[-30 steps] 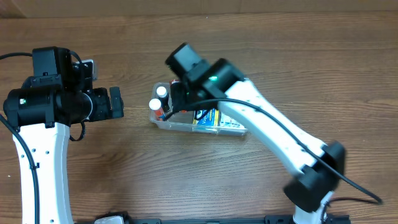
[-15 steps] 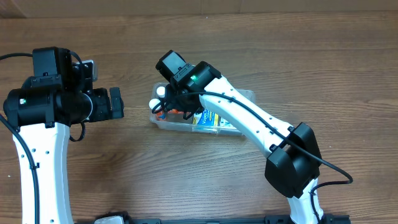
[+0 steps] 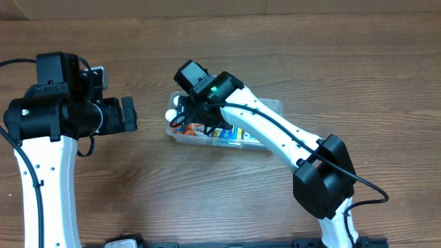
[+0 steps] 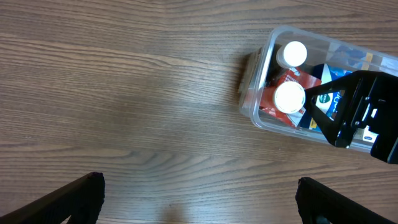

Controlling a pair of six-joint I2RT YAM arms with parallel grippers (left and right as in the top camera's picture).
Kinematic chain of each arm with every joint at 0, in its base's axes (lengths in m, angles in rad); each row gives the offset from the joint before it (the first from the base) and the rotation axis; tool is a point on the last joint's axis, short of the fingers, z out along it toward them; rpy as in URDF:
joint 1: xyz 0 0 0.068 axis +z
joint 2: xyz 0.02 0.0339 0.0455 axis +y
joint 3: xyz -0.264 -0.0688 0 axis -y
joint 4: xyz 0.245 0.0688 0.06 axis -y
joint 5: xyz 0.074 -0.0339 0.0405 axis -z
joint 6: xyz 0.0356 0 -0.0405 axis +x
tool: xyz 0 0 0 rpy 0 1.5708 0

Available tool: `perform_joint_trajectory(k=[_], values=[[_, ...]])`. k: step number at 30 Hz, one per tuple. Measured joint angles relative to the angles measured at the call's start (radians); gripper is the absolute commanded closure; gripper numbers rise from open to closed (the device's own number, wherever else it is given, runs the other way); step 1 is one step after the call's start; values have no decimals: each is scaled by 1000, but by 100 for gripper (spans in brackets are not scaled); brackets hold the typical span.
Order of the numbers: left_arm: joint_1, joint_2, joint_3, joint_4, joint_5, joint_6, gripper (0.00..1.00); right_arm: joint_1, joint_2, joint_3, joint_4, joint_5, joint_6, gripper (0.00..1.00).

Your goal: Pack container

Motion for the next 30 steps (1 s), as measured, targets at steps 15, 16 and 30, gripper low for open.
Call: perform_joint_trajectory(k=[15, 16, 30], values=[[0, 0, 0, 0, 0, 0, 0, -266, -244, 150, -275, 299, -42, 0], [0, 0, 0, 0, 0, 0, 0, -320, -285, 164, -298, 298, -41, 0], [0, 0, 0, 0, 0, 0, 0, -608, -294, -427, -85, 96, -124, 0]])
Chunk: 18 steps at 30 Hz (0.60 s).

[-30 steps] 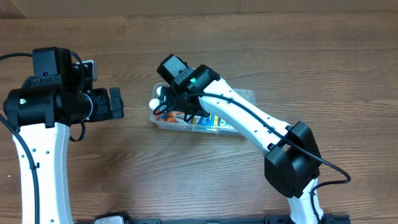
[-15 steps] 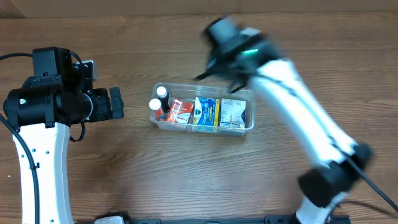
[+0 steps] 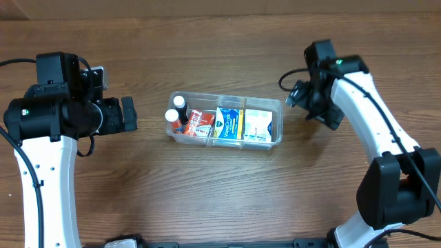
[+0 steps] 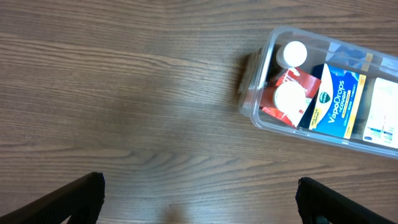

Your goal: Pack container

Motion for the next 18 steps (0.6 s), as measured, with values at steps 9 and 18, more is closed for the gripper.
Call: perform_joint_trajectory(k=[9, 18], values=[[0, 0, 0, 0, 0, 0, 0, -3, 0, -87, 138, -150, -169, 0], [0, 0, 0, 0, 0, 0, 0, -1, 0, -89, 240, -246, -246, 0]])
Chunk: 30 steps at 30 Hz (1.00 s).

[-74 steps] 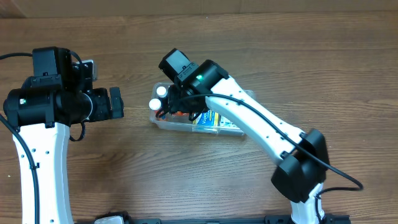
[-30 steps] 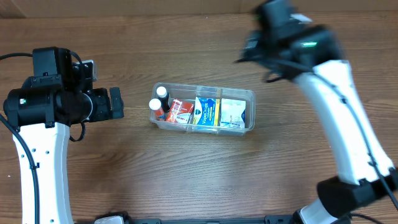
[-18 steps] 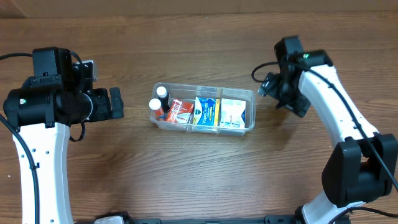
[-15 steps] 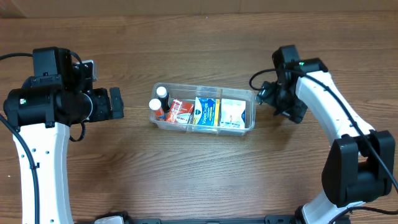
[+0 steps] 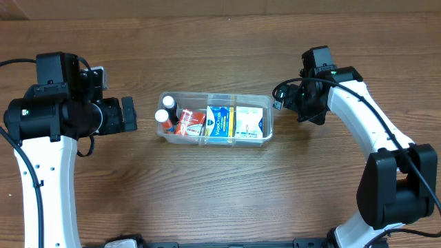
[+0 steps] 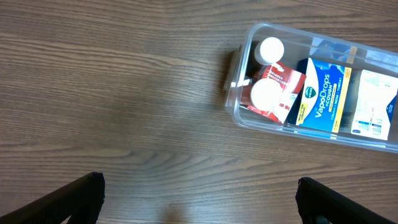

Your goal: Pack container

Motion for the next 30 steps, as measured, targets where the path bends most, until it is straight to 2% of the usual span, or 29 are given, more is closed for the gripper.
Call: perform_joint_trajectory(k=[9, 15, 18, 24, 27, 30], values=[[0, 0, 0, 11, 0, 0, 0, 1, -2, 60, -9, 208, -14, 0], [0, 0, 0, 193, -10, 35, 0, 1, -73, 173, 144, 341, -24, 0], [0, 8, 0, 234, -27, 47, 0, 1, -88, 181, 175, 366, -61, 0], [0, 37, 0, 179, -39, 52, 0, 1, -109, 183, 46, 386, -98, 0], [0, 18, -4, 161, -42, 53, 0, 1, -198, 183, -36, 392, -80, 0], [0, -94, -65, 175, -45, 59, 0, 2, -349, 170, -65, 394, -58, 0]])
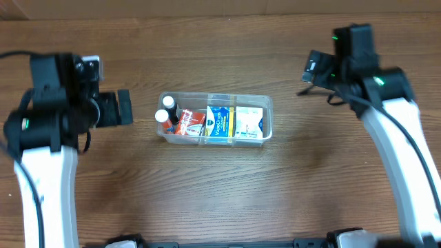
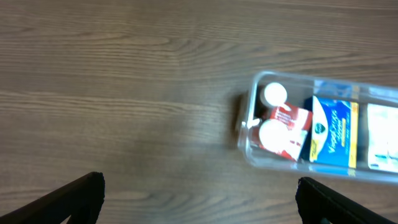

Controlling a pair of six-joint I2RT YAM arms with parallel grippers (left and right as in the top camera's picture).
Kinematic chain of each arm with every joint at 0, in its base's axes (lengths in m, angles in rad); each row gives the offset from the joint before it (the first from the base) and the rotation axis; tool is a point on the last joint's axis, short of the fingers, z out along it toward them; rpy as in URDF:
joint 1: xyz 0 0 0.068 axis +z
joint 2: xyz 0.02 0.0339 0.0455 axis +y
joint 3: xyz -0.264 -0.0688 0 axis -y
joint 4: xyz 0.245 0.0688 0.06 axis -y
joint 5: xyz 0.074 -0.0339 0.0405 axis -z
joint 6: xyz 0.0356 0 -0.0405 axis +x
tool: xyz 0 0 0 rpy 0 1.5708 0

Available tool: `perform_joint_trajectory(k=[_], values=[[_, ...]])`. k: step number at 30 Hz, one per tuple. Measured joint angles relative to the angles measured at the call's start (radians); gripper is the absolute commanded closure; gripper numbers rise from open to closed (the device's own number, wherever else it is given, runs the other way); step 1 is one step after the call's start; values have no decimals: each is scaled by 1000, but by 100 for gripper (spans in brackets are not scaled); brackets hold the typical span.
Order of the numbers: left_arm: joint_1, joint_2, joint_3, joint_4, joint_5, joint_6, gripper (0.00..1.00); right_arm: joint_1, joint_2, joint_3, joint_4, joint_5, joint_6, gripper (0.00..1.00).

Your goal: Pack container

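A clear plastic container [image 1: 269,118] lies mid-table, also at the right of the left wrist view [image 2: 247,140]. It holds two white-capped bottles [image 1: 164,116] at its left end, then a red packet [image 1: 194,122], a blue-and-yellow VapoDrops box [image 1: 220,122] and a white box [image 1: 252,122]. My left gripper [image 1: 124,108] is open to the left of the container, with nothing between its fingers [image 2: 68,199]. My right gripper [image 1: 311,69] is off to the upper right, apart from the container; its jaws cannot be made out.
Bare wooden table [image 1: 220,193] surrounds the container on all sides. Nothing else lies on it.
My right gripper was at the container's right end and is now back at the upper right, clear of it. The left wrist has shifted slightly. The container has not moved.
My right gripper was down inside the container's left end by the bottles. Then it was out, off to the right. Then the container sat further left with the gripper at its right end. Now the gripper is away.
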Motion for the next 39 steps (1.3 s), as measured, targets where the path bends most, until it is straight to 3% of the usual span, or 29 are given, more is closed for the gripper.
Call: perform_joint_trajectory(k=[4, 9, 15, 39], values=[[0, -262, -173, 74, 0, 8, 0, 15, -245, -157, 18, 5, 42, 0], [0, -581, -400, 118, 0, 9, 0, 82, -573, -523, 69, 3, 92, 0], [0, -744, -491, 124, 0, -11, 0, 113, -882, -710, 14, 5, 135, 0], [0, -744, -500, 90, 0, -12, 0, 112, -936, -730, -2, 6, 120, 0]])
